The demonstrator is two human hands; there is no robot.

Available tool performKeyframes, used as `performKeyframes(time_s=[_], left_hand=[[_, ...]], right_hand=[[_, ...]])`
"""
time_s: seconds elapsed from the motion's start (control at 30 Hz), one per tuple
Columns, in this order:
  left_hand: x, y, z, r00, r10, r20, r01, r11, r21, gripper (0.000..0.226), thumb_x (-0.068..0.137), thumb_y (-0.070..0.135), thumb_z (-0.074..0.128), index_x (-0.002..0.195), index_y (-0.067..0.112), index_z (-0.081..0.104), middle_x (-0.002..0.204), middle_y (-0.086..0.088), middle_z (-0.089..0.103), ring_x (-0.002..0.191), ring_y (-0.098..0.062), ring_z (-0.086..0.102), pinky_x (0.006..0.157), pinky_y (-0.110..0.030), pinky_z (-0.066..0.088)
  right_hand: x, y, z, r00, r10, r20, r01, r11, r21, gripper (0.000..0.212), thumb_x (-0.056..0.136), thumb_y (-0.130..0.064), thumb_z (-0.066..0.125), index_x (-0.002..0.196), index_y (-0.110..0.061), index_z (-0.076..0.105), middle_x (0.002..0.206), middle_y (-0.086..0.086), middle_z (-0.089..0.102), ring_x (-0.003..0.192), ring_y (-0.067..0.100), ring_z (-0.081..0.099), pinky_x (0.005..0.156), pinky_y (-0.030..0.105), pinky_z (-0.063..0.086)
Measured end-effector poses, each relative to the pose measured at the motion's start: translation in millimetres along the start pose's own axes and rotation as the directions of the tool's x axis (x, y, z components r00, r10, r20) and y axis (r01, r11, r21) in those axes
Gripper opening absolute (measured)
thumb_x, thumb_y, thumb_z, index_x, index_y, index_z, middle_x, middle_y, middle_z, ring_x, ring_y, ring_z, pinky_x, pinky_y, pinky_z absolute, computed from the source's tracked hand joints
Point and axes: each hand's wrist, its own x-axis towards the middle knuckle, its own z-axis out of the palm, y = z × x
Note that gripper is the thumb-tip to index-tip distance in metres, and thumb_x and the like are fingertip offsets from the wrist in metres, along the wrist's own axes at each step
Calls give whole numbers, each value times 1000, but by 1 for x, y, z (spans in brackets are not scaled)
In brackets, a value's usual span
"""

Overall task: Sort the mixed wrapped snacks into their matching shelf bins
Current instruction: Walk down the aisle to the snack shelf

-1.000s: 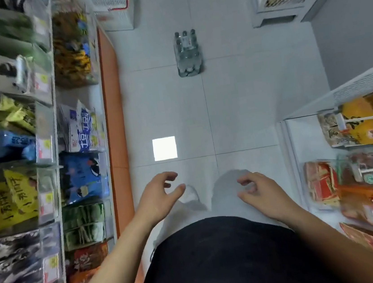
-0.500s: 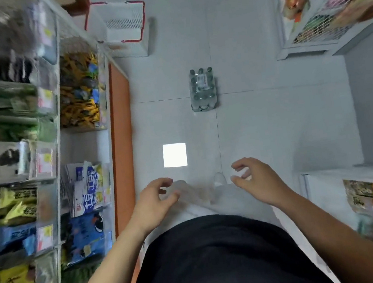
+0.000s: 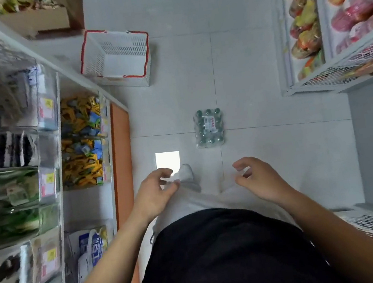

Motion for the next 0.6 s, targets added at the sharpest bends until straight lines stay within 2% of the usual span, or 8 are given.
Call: performKeyframes(time_s=[0.1,0.23,0.3,0.47,0.6], left_hand=[[60,57,-23,999,47,12,-47,999,-3,28,88,43,68,113,32,62,112,19,61,98,3,59,79,-20,46],[133,124,-28,996,87,17,-87,996,-17,31,88,42,68,116,30,62,113,17,61,100,0,59,86,-25,48],[164,149,-25,997,77,-2,-77,997,-30,33,88,43,68,118,29,62,114,17,61,100,0,59,87,-27,49],[195,182,-20,990,-83,-110,67,987,-146,33,89,42,68,118,27,62,115,14,62,102,-4,60,83,-25,51],[181,187,-23,938,-231,-257,164,952,-258,33,89,44,67,118,28,62,114,16,63,99,-1,62,81,-21,48]], right_hand=[[20,-8,-34,998,47,-41,-48,999,-10,25,85,-40,66,108,-45,56,112,-21,59,91,1,61,89,36,52],[67,-10,-81,998,48,-35,-47,999,25,28,86,-30,71,107,-40,56,114,-10,62,87,1,61,77,15,45],[102,-11,-108,999,33,-9,-33,999,3,28,86,-29,72,111,-34,59,113,-10,63,87,0,61,78,18,45],[190,-39,-181,990,-41,134,59,989,-137,37,87,-27,68,123,-23,62,116,-9,62,96,7,61,91,28,48],[249,-105,-214,942,-185,278,255,936,-242,35,88,-30,67,122,-23,62,115,-9,63,100,8,61,92,29,49]])
